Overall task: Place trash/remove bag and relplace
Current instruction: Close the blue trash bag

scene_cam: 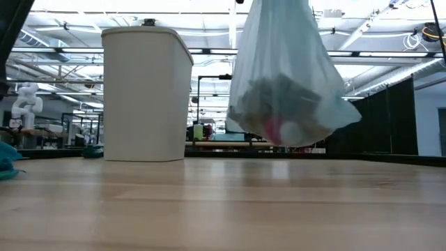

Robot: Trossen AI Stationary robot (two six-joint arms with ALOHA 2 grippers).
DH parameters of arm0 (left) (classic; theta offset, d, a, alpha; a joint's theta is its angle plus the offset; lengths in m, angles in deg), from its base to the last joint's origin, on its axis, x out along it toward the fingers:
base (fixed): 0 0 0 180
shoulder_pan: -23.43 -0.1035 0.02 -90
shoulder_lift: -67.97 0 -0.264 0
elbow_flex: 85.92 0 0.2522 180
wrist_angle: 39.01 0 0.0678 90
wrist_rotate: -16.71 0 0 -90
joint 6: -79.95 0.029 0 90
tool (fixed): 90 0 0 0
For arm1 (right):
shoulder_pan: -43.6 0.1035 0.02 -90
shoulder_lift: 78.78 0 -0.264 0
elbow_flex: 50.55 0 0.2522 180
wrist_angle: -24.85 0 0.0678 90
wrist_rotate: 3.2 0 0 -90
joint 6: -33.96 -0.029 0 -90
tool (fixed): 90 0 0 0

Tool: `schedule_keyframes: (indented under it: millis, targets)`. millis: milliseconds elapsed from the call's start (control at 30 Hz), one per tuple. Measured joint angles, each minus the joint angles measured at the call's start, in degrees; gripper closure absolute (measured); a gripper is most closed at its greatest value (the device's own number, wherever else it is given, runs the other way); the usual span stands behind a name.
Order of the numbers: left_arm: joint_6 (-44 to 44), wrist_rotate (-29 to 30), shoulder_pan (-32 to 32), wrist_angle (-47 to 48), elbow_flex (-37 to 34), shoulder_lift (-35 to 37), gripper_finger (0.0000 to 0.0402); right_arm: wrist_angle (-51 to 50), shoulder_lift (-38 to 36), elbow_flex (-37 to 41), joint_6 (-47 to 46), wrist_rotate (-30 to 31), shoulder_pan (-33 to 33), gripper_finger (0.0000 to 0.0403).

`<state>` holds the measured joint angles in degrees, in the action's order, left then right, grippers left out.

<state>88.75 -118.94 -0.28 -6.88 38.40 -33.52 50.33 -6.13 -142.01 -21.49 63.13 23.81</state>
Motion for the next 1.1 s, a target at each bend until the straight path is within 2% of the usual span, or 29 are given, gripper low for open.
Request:
schedule_keyframes:
  millis: [133, 333, 633, 900, 1100]
  targets:
    - [-3.5, -0.7, 0.1, 0.2, 0.0, 0.0, 0.0165, 0.0, 0.0, 0.0, 0.0, 0.1, 0.0, 0.0403]
    - [-4.1, -1.4, 0.1, 2.8, 0.0, 0.0, 0.0158, -0.4, 0.0, 0.0, -0.5, 0.1, -0.8, 0.0403]
    - [-2.5, -5.8, 0.2, 17.4, -0.1, 0.4, 0.0088, -0.4, 0.0, 0.0, -0.9, -0.1, -2.2, 0.0403]
    - [-8.4, -19.1, 0.2, 18.0, 1.2, 0.4, 0.0039, -0.5, 0.0, 0.0, -0.8, -0.2, -2.8, 0.0403]
    - [-6.5, -18.5, -0.6, 15.9, 1.2, 0.4, 0.0036, -0.4, 0.0, 0.0, -1.0, 1.3, -2.6, 0.0403]
